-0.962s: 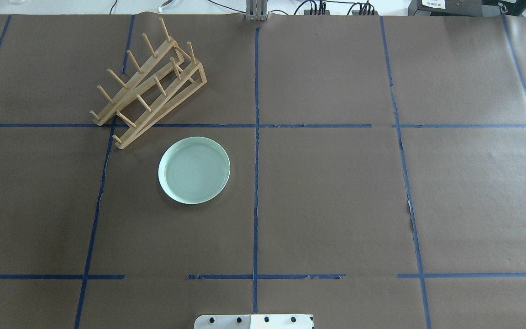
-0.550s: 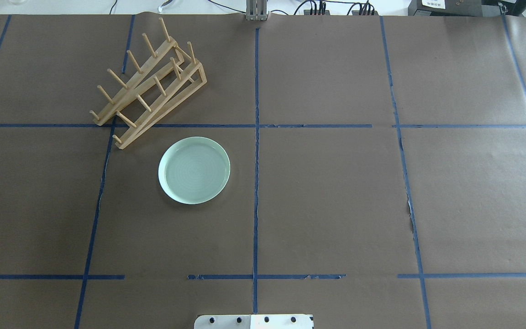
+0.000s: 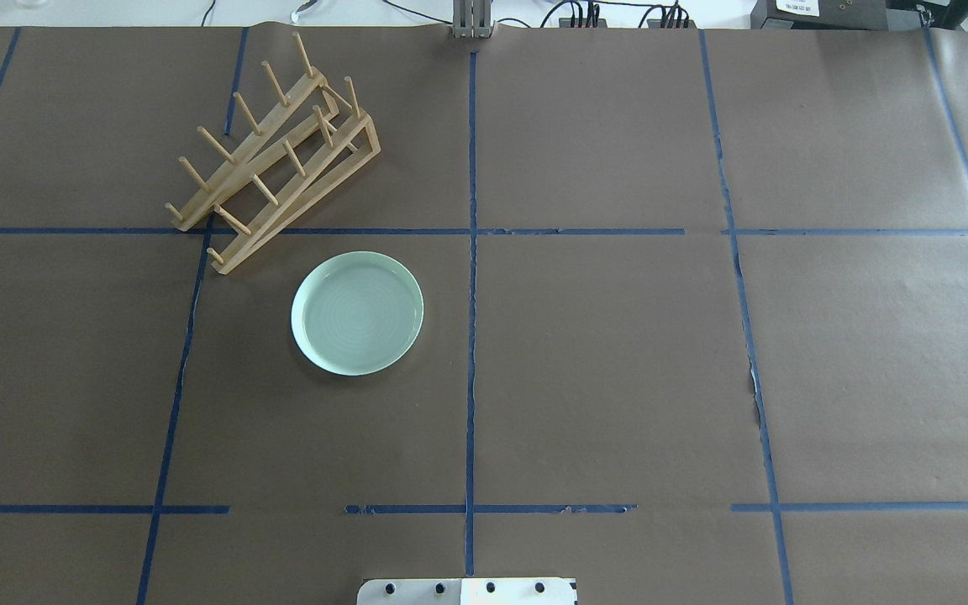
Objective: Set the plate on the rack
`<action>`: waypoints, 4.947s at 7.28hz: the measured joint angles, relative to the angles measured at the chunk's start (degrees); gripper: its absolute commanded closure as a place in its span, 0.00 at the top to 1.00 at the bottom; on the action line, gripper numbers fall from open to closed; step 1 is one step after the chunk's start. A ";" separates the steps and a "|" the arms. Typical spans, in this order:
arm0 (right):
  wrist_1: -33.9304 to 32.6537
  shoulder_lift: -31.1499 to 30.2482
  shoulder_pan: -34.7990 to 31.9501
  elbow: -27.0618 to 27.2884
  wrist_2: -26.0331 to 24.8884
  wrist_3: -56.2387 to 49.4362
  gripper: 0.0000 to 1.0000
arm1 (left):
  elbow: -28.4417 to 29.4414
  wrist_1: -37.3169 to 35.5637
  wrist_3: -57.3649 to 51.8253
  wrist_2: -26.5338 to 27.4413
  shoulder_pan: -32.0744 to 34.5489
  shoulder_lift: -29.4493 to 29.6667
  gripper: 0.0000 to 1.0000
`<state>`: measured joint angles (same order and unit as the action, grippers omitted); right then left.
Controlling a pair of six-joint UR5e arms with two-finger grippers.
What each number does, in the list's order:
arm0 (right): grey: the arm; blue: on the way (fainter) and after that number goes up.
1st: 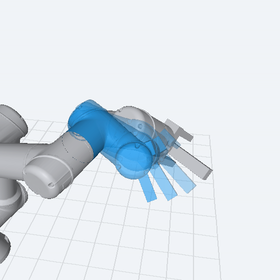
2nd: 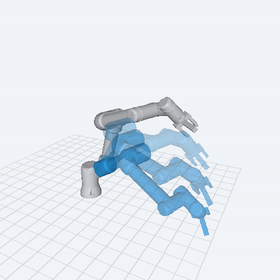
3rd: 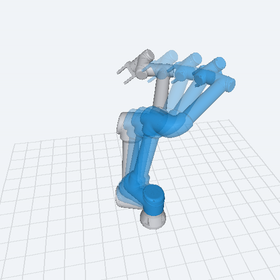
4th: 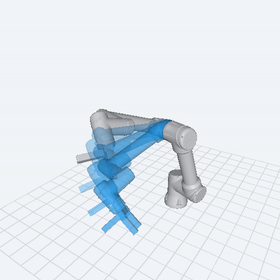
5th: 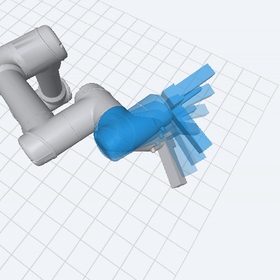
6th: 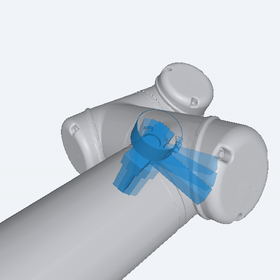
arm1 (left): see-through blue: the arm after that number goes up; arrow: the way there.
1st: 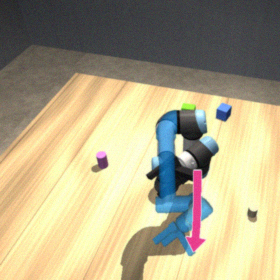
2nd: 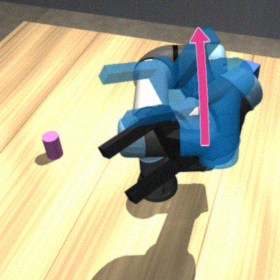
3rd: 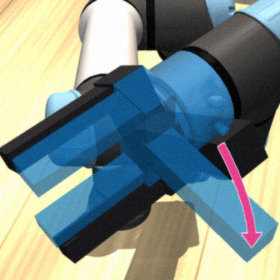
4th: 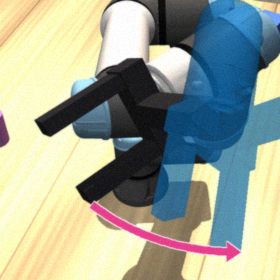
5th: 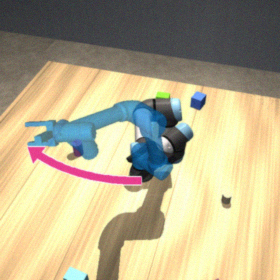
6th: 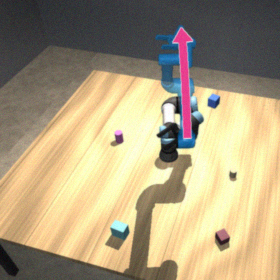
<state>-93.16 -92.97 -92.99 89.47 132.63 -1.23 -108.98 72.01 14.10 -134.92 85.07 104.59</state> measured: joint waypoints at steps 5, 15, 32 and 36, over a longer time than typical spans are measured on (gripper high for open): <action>0.00 0.02 0.00 0.00 0.00 0.00 1.00 | -8.44 -2.32 32.91 5.58 -22.44 13.96 1.00; 0.00 -0.02 0.00 0.00 0.00 0.00 1.00 | 13.87 10.77 54.28 29.40 -51.89 28.27 1.00; 0.00 -0.02 0.00 0.00 0.00 0.00 1.00 | 24.18 24.83 57.80 29.50 -55.66 30.16 0.00; 0.00 -0.01 0.00 0.00 0.00 0.00 1.00 | 4.04 9.17 57.86 29.08 -49.21 30.08 0.00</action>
<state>-93.16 -92.99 -92.99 89.47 132.63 -1.23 -104.94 81.18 71.95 -105.84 35.86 134.68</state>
